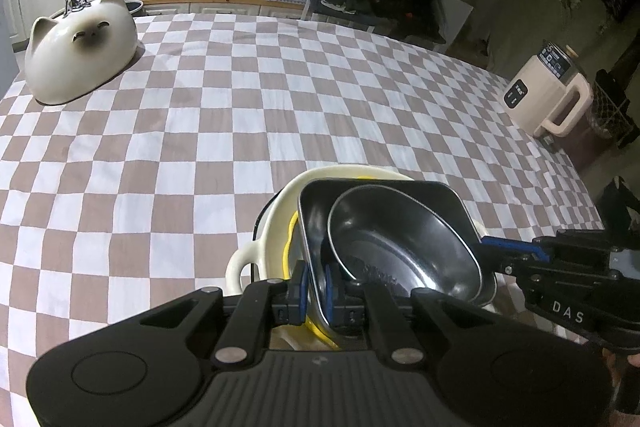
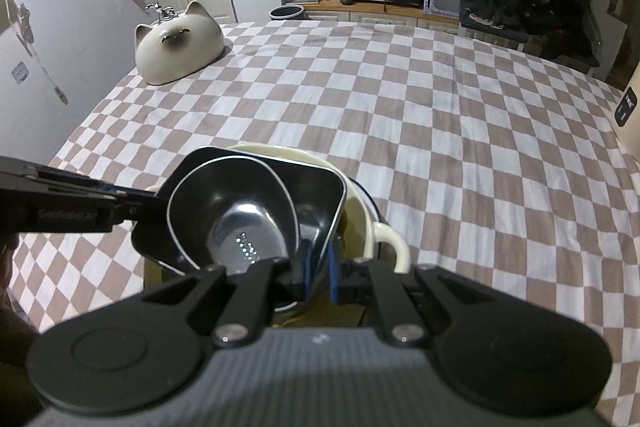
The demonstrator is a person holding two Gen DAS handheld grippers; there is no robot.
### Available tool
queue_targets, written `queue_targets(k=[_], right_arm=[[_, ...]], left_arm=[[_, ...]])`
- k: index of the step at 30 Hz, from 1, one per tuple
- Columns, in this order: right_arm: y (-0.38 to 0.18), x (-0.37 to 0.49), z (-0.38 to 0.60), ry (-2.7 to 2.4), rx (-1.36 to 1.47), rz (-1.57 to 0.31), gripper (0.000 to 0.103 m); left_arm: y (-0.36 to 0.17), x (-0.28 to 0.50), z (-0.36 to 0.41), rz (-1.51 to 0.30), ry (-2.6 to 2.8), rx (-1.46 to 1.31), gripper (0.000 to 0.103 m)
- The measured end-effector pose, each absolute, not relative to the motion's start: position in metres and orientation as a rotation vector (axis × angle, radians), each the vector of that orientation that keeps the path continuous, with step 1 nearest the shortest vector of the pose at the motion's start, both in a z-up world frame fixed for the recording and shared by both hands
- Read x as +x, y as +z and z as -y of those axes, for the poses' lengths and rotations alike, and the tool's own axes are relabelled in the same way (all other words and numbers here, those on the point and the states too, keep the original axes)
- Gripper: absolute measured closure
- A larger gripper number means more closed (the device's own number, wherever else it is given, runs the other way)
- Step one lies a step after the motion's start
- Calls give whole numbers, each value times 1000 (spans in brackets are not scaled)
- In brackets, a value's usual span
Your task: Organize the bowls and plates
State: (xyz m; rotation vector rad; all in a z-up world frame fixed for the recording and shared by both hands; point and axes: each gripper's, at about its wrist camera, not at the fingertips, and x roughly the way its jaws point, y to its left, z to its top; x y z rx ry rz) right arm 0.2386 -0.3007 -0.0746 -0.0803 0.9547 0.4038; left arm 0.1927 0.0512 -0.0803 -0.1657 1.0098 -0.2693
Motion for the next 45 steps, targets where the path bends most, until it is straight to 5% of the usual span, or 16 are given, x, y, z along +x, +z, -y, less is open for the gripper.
queue_targets(k=[14,21,23,25,29,32,34,39,42,45], right_arm=[[-75,234,302,419,-77,-965,90],[-72,227,303,416,-62,-955,86],[-70,225,305,409,-54,-946,80],[-67,222,306,406,-46,-929,62],[-56,215,309,409,-32,-888,57],[-44,207,313,395,-15,-836,55],[-36,200,318,375,-2,-792,42],[-15,176,334,335,24,-662,22],[-9,159,340,309,18,-582,6],[-9,142,348,296,36,-526,1]], left_arm=[[-81,188,-49,-1038,-283,-152,93],[-77,183,-49,-1050,-276,-145,76],[-74,180,-51,-1044,-276,-153,70],[-70,177,-53,-1034,-271,-165,63],[-57,168,-55,-1001,-260,-182,57],[-42,159,-56,-944,-259,-186,40],[-31,151,-56,-899,-260,-188,23],[-5,122,-52,-761,-231,-127,2],[4,102,-49,-686,-231,-107,0],[3,87,-46,-669,-204,-100,0]])
